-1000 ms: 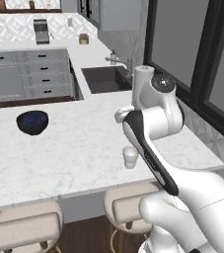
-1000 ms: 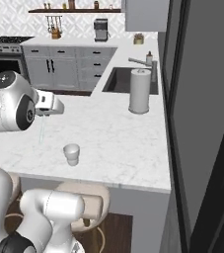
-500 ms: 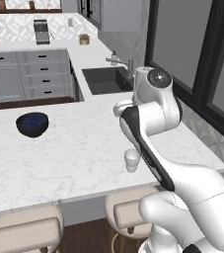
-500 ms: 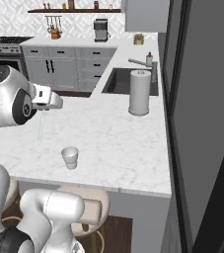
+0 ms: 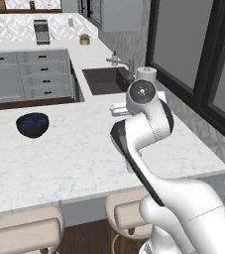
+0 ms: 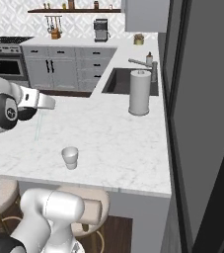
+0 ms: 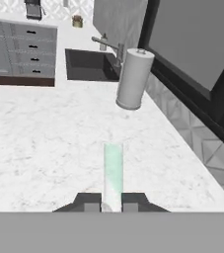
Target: Take a straw from the drawer in front and place it inside the glass cup on the dining counter.
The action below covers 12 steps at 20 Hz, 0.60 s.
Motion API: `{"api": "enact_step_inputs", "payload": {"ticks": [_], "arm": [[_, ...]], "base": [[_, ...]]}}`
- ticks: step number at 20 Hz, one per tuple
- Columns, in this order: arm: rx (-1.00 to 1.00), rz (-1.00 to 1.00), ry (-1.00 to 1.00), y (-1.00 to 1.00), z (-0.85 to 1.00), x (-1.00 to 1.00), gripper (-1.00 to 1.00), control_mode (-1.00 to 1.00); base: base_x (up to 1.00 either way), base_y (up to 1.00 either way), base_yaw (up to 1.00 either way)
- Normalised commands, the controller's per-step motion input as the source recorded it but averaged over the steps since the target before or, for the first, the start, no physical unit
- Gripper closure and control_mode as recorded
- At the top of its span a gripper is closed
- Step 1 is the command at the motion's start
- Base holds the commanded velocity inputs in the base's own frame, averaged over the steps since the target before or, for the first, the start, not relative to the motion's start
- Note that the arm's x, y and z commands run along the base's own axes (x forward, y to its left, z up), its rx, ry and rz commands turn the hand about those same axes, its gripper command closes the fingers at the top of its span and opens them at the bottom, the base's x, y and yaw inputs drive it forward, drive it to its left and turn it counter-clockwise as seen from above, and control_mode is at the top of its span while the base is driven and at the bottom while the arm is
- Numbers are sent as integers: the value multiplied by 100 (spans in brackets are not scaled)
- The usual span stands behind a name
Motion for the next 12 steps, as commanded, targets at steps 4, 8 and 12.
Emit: {"api": "enact_step_inputs", "payload": {"ticks": [4,8,12], "arm": [[-8,-26,-1,0,-1,21,100,-100],[-8,-21,0,-2,-16,16,100,-100],[-26,-15,-20,0,-37,1,100,-100]], "base": [[0,0,0],[0,0,0],[0,0,0]]}}
